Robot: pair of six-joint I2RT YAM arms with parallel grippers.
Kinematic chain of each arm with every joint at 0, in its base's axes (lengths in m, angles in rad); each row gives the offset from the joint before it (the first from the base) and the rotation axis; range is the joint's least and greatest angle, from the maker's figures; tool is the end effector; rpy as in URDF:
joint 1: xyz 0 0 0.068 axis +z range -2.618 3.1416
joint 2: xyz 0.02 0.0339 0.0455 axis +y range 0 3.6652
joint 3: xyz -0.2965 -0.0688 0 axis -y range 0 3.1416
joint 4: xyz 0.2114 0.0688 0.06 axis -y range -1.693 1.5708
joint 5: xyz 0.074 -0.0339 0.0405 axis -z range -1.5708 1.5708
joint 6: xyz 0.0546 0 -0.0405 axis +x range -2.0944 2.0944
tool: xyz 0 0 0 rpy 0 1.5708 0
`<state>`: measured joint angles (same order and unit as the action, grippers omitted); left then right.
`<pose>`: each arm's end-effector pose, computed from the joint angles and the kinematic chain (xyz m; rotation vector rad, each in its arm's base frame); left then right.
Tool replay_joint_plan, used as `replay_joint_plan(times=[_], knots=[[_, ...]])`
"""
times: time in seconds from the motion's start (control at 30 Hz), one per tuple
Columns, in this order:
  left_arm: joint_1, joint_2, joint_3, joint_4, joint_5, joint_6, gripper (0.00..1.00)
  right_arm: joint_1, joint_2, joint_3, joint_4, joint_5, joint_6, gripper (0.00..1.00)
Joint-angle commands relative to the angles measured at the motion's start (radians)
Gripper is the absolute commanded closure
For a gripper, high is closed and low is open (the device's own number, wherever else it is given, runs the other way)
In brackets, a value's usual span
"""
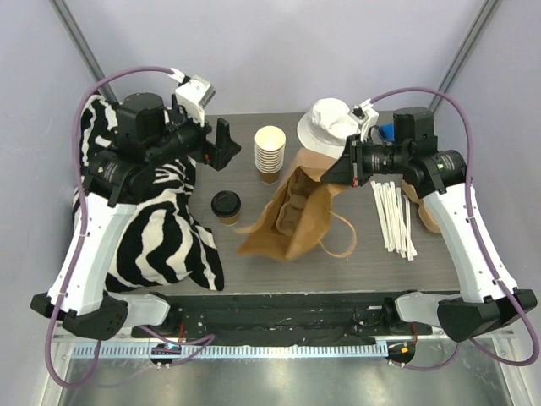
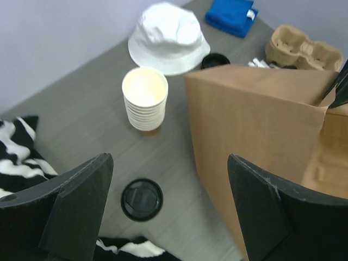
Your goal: Pack the takeout coffee
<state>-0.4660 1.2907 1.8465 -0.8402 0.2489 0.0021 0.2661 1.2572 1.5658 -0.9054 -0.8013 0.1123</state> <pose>0.1796 -0.1054 0.5253 0.6057 1.7825 -0.5512 0.1869 0.0916 0.4540 -0.6308 2.0570 1.0824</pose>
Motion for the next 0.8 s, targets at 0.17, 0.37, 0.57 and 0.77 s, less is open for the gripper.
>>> replay_joint_plan(times=[0.17,0.37,0.57,0.77], knots=[[0.096,0.016,-0.191,-0.060,0.096,-0.079,0.09,-0.039,0.070,-0.066,-0.069,0.174,-0.108,0.99],[0.116,0.005,-0.294,-0.017,0.142,-0.122,0.09,-0.168,0.079,-0.049,-0.200,0.019,-0.154,0.99],[0.118,0.018,-0.319,-0.017,0.142,-0.116,0.09,-0.280,0.125,-0.044,-0.354,-0.048,-0.270,0.99],[0.145,0.021,-0.317,-0.059,0.090,-0.079,0.09,-0.292,0.189,0.075,-0.481,-0.016,-0.416,0.99]])
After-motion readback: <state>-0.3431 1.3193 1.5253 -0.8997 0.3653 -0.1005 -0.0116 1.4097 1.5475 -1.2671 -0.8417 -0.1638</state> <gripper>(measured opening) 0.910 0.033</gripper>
